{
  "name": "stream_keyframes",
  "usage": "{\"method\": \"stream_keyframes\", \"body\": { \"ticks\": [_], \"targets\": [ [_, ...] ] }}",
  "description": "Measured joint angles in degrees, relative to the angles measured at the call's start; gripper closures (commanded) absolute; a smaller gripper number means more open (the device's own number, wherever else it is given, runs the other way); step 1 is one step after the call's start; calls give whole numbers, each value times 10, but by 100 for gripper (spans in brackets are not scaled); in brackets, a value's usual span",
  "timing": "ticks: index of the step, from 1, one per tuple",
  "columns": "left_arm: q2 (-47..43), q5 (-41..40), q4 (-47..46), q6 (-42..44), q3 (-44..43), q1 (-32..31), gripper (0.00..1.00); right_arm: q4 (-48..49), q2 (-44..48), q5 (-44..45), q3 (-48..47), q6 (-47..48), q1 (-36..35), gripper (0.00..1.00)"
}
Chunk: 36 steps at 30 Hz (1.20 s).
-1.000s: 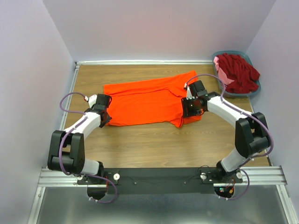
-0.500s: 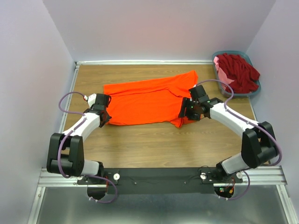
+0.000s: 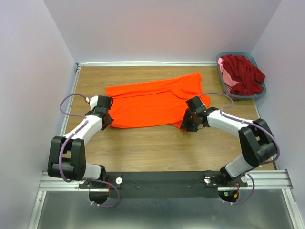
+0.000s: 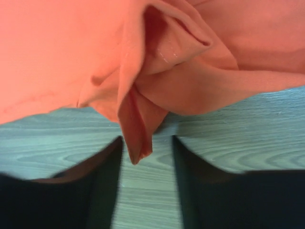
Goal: Fold and stack the t-shirts
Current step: Fold the tshirt
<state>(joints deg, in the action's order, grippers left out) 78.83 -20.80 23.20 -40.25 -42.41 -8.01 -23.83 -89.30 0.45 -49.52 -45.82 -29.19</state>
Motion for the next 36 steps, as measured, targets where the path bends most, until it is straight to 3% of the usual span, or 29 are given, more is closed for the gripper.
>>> {"method": "stream_keyframes", "body": {
  "ticks": [2, 3, 5, 12, 16, 18, 20, 24, 28, 32, 36],
  "targets": [
    [-1, 0, 0, 0, 0, 0, 100, 8, -3, 2, 5, -10, 0, 71],
    [-2, 0, 0, 1, 0, 0, 100, 10, -3, 2, 6, -14, 0, 84],
    [-6, 0, 0, 2, 0, 0, 100, 17, -2, 0, 6, -19, -1, 96],
    [-12, 0, -4, 4, 0, 0, 100, 19, 82, -38, 32, -66, -8, 99],
    [-20, 0, -5, 4, 0, 0, 100, 22, 136, -59, 67, -99, -20, 94],
    [-23, 0, -6, 4, 0, 0, 100, 22, 145, -71, 98, -112, -31, 84],
    [-24, 0, -7, 4, 0, 0, 100, 18, 140, -89, 130, -119, -41, 65],
    [-24, 0, -8, 4, 0, 0, 100, 0, 122, -123, 153, -108, -45, 47],
    [-24, 0, -8, 6, 0, 0, 100, -33, 133, -130, 136, -88, -46, 42],
    [-24, 1, -8, 7, 0, 4, 100, -92, 185, -70, 87, -65, -35, 43],
    [-24, 9, -9, 11, 3, 17, 100, -116, 223, -15, 76, -44, 21, 53]
  ]
}}
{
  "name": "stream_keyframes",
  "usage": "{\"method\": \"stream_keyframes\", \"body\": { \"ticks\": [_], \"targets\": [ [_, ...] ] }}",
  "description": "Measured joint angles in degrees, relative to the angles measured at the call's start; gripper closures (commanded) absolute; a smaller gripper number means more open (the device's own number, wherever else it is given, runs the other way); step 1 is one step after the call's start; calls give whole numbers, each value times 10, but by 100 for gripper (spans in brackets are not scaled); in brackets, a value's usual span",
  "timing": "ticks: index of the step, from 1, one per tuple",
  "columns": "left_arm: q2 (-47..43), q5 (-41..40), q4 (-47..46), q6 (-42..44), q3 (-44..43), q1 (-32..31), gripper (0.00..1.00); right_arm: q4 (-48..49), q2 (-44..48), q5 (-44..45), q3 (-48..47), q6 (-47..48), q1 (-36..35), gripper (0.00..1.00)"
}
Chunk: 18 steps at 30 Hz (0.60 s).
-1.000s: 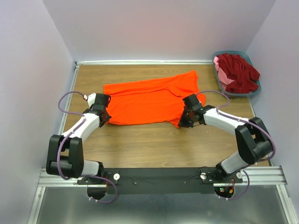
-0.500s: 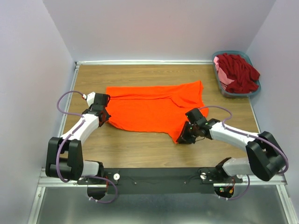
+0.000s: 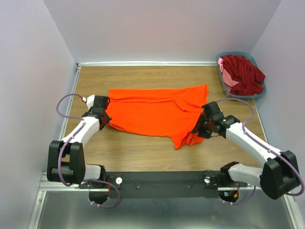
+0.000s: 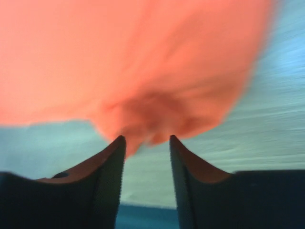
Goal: Fold and stack the t-shirts
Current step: Fold the tshirt
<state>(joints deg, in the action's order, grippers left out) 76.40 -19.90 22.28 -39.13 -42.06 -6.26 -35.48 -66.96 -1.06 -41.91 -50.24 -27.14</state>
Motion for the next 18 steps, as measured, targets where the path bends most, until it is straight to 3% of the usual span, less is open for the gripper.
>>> {"method": "stream_keyframes", "body": {
  "ticks": [7, 18],
  "targets": [
    [0, 12, -4, 4, 4, 17, 100, -21, -45, 48, -7, 71, 119, 55],
    [0, 22, -9, 8, 5, 25, 100, 48, -209, 34, -54, 153, 215, 56]
  ]
}}
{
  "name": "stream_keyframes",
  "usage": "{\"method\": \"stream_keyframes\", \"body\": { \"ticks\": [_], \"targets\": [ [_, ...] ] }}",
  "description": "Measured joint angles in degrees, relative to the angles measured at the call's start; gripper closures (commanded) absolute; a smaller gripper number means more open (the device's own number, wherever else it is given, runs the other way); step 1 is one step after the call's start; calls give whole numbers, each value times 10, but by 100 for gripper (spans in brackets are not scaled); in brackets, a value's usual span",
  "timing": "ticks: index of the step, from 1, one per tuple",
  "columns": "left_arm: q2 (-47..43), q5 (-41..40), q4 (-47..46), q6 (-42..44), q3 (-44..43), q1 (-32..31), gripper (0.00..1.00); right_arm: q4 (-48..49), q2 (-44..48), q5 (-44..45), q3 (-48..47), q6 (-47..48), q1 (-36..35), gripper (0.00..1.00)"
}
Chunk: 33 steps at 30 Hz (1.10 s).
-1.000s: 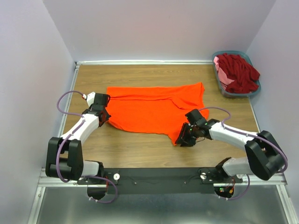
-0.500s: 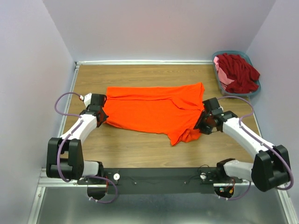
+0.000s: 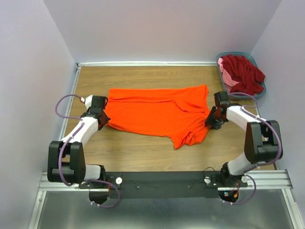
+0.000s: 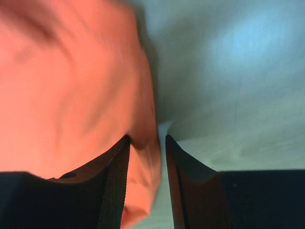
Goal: Fold and stack the t-shirts
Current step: Fold the tshirt
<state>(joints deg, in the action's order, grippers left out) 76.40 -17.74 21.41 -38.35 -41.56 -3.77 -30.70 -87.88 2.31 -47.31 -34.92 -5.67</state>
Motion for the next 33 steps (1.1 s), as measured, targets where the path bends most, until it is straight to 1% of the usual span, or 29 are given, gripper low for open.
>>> {"method": "stream_keyframes", "body": {
  "ticks": [5, 7, 8, 10, 15, 19, 23, 27, 30, 33],
  "targets": [
    [0, 5, -2, 4, 1, 9, 100, 24, -59, -5, -60, 29, 38, 57],
    [0, 7, -3, 6, 1, 13, 100, 29, -80, -5, -85, 42, 53, 62],
    [0, 8, -3, 6, 1, 15, 100, 35, -92, -5, -99, 51, 61, 64],
    [-1, 11, -3, 8, 2, 16, 100, 37, -105, -4, -116, 65, 68, 62],
    [-15, 24, -7, 11, 8, 16, 100, 45, -95, -28, -134, 80, 69, 50],
    [-15, 31, -8, 13, 9, 16, 100, 54, -42, -64, -94, 68, 69, 49],
    [-15, 35, -9, 16, 9, 16, 100, 53, 36, -101, -17, 44, 69, 50],
    [-15, 37, -12, 18, 9, 16, 100, 53, 86, -127, 57, 24, 69, 50],
    [-15, 38, -12, 19, 9, 16, 100, 50, 106, -138, 101, 15, 69, 51],
    [-15, 39, -14, 19, 9, 16, 100, 52, 107, -149, 115, 6, 69, 51]
  ]
}}
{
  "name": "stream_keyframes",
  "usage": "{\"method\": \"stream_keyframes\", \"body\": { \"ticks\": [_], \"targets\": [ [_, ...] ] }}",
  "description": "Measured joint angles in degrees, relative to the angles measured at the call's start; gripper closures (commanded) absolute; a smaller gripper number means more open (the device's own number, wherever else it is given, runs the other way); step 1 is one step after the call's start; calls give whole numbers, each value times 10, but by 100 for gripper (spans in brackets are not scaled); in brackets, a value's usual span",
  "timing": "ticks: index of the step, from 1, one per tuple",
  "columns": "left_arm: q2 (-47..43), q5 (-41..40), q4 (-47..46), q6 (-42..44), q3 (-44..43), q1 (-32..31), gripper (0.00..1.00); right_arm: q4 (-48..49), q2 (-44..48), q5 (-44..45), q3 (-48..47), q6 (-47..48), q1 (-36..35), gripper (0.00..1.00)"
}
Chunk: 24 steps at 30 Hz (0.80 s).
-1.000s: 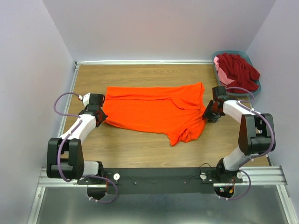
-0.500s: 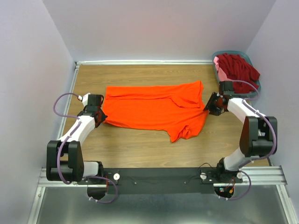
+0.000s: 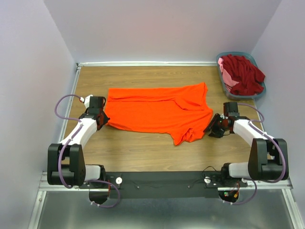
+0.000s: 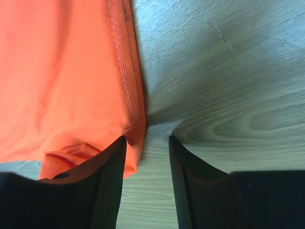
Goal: Fold and stack the t-shirts
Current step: Fold the tshirt
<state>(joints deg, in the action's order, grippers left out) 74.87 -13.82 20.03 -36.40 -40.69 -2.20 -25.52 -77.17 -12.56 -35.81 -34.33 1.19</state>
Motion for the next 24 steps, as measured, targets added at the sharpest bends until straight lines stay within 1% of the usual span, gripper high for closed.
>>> {"method": "stream_keyframes", "body": {
  "ticks": [11, 14, 16, 17, 18, 19, 21, 24],
  "targets": [
    [0, 1, -2, 0, 0, 0, 100, 39, -8, -4, 3, -26, 0, 51],
    [0, 1, -2, 0, 0, 0, 100, 52, -14, -6, 3, -33, 0, 55],
    [0, 1, -2, 0, 0, 0, 100, 64, -21, -10, 2, -37, 0, 63],
    [0, 1, -2, 0, 0, 1, 100, 70, -24, -11, 2, -38, 0, 75],
    [0, 1, -2, 0, 0, 1, 100, 71, -26, -12, 2, -39, 0, 75],
    [0, 1, -2, 0, 0, 2, 100, 76, -29, -14, 3, -40, 0, 88],
    [0, 1, -2, 0, 0, 4, 100, 75, -31, -12, 3, -38, 0, 99],
    [-1, 1, 2, 2, 0, 11, 100, 73, -26, -12, 3, -39, 0, 100]
  ]
}}
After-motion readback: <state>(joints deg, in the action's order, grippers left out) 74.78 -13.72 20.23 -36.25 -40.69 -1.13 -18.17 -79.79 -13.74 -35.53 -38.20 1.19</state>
